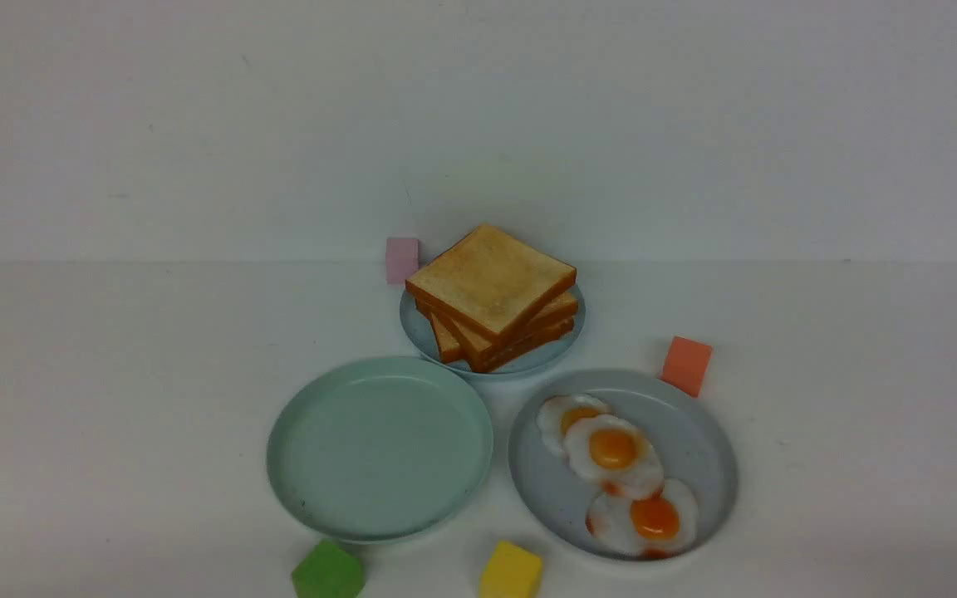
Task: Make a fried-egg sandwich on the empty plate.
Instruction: Use the left arm to grab a slice of bread
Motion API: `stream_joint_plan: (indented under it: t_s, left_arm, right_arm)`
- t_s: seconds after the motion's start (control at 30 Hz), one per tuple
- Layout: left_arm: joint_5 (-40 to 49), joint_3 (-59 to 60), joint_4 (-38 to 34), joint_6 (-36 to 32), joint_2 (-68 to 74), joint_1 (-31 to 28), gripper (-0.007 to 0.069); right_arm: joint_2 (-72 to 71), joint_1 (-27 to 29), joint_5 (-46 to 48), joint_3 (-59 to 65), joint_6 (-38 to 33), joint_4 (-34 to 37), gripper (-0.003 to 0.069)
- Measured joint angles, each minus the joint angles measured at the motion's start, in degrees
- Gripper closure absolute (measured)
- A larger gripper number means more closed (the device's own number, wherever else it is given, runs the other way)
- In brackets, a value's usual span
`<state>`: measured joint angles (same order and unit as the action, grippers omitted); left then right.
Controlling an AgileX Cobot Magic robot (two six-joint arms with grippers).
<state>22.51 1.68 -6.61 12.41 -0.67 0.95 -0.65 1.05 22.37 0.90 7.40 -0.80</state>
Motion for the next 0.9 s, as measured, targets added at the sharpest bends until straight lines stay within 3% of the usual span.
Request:
stream_joint_plan:
  t_s: [0.73, 0.83, 0.9]
  left_arm:
    - [-3.2, 0.0, 0.3, 0.3, 0.0, 0.0, 0.0386]
    - [-6.8, 0.0, -5.2, 3.9, 0.0, 0.0, 0.0386]
    - [-10.9, 0.0, -13.6, 9.1, 0.0, 0.0, 0.0386]
  right_arm:
    - [0.0, 0.0, 0.0, 0.0, 0.0, 0.0, 0.0421]
    - [0.0, 0.0, 0.0, 0.0, 0.0, 0.0, 0.0421]
    - [0.0, 0.0, 0.0, 0.0, 0.0, 0.0, 0.0421]
